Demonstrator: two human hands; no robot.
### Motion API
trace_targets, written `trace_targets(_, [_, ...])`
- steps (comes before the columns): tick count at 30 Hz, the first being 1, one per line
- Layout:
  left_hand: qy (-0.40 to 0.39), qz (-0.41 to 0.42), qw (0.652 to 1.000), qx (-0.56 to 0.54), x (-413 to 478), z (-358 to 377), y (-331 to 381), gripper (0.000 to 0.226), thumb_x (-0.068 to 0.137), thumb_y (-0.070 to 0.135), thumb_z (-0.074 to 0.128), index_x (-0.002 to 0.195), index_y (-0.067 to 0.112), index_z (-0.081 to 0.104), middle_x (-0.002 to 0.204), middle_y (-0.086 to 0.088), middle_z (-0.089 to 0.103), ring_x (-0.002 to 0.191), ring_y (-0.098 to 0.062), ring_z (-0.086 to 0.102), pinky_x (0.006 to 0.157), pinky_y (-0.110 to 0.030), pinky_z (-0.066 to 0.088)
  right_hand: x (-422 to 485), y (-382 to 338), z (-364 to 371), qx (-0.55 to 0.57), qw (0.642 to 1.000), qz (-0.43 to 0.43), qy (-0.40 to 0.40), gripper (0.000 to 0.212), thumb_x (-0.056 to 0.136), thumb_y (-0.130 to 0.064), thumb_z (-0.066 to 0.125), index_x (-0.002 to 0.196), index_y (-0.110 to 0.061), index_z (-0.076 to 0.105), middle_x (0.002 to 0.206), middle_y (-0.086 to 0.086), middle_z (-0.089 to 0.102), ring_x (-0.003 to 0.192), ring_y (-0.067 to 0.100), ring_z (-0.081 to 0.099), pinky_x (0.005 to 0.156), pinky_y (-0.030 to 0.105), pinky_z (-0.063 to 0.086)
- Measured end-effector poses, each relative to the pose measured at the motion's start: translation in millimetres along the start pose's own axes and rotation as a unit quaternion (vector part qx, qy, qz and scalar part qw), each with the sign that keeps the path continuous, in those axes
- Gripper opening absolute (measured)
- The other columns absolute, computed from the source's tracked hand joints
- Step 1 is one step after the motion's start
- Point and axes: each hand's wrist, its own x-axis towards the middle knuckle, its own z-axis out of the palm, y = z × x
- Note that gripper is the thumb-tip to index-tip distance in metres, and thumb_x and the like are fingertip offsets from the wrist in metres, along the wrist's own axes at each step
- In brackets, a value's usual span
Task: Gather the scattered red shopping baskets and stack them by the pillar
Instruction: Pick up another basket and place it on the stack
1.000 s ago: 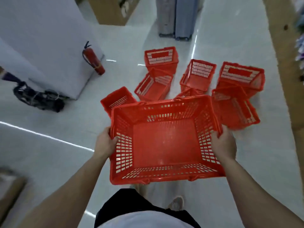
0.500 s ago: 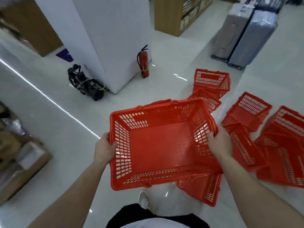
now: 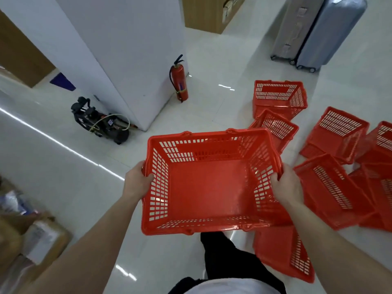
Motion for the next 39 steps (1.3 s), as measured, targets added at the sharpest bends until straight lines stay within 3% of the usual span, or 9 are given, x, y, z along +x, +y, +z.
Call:
trace_targets(3, [-0.032,0.008,0.998,0.047,59.3,8.7,23.3,0.052,0.093,0.029,0.068,0.141,0.025,0.047,0.105,0.005,0.068,0.062,-0.003,0.068,0.047,-0.022,0.052,34.6,5.0,28.3,0.006,1.000,0.024,-0.017,0.024,0.091,-0.015,0.056,0.114,-0.007,0.058,0.102,0.021,0.067,0.097,0.043,0.063,0.083,0.045,0.049])
trace_targets(9, [-0.111,0.054,0.984,0.132,164.3,44.7,76.8,0.052,0.093,0.031,0.067,0.140,0.021,0.048,0.117,-0.002,0.069,0.079,-0.012,0.070,0.074,-0.041,0.060,74.4,21.7,72.5,0.040,0.987,0.146,-0.059,0.028,0.092,-0.013,0.057,0.117,0.000,0.057,0.108,0.027,0.066,0.102,0.045,0.063,0.087,0.046,0.048])
trace_targets(14, [-0.170,0.110,0.959,0.197,251.3,106.8,115.7,0.054,0.093,0.035,0.067,0.141,0.020,0.047,0.118,-0.004,0.069,0.077,-0.011,0.065,0.071,-0.034,0.055,81.0,39.5,110.9,0.095,0.956,0.276,-0.026,0.030,0.091,-0.016,0.059,0.120,-0.007,0.058,0.112,0.021,0.067,0.105,0.042,0.063,0.089,0.044,0.048])
trace_targets(18, [-0.226,0.171,0.933,0.219,325.3,169.1,140.4,0.051,0.093,0.036,0.066,0.137,0.018,0.050,0.119,-0.006,0.069,0.086,-0.018,0.066,0.082,-0.042,0.057,86.9,52.6,157.6,0.136,0.923,0.360,-0.001,0.035,0.090,-0.010,0.060,0.124,-0.006,0.055,0.117,0.020,0.066,0.108,0.039,0.063,0.090,0.040,0.047])
trace_targets(23, [-0.284,0.237,0.898,0.240,407.2,253.1,161.3,0.055,0.093,0.040,0.064,0.141,0.019,0.046,0.124,-0.005,0.067,0.092,-0.021,0.069,0.083,-0.047,0.058,98.3,54.7,222.3,0.165,0.876,0.447,0.069,0.041,0.090,-0.009,0.059,0.131,-0.008,0.053,0.120,0.018,0.066,0.111,0.040,0.062,0.093,0.042,0.046])
trace_targets(27, [-0.327,0.276,0.869,0.249,448.7,306.2,155.3,0.054,0.094,0.045,0.061,0.140,0.025,0.044,0.123,0.000,0.067,0.086,-0.013,0.066,0.078,-0.041,0.057,96.1,57.3,268.0,0.170,0.854,0.480,0.105,0.039,0.091,-0.011,0.059,0.130,-0.009,0.052,0.122,0.015,0.065,0.111,0.038,0.062,0.093,0.042,0.046])
trace_targets(30, [-0.349,0.292,0.851,0.261,466.1,335.7,137.0,0.052,0.094,0.045,0.060,0.140,0.025,0.045,0.120,0.001,0.067,0.084,-0.012,0.065,0.077,-0.040,0.056,91.2,60.3,296.4,0.186,0.850,0.476,0.131,0.039,0.092,-0.009,0.059,0.130,-0.014,0.053,0.118,0.006,0.067,0.106,0.027,0.064,0.093,0.040,0.049])
trace_targets(33, [-0.355,0.322,0.841,0.251,476.7,359.8,114.4,0.047,0.095,0.045,0.058,0.137,0.026,0.047,0.113,0.004,0.068,0.080,-0.007,0.065,0.073,-0.036,0.056,82.5,66.5,326.9,0.196,0.849,0.475,0.126,0.042,0.092,-0.013,0.059,0.133,-0.021,0.051,0.113,-0.006,0.063,0.098,0.014,0.059,0.088,0.033,0.044])
trace_targets(39, [-0.380,0.310,0.833,0.255,498.0,412.6,74.3,0.066,0.088,0.044,0.067,0.143,0.026,0.036,0.112,0.012,0.060,0.087,-0.012,0.065,0.070,-0.032,0.052,84.9,99.7,393.9,0.218,0.825,0.516,0.075,0.068,0.084,-0.021,0.070,0.144,-0.022,0.038,0.126,0.005,0.060,0.109,0.026,0.063,0.091,0.043,0.051])
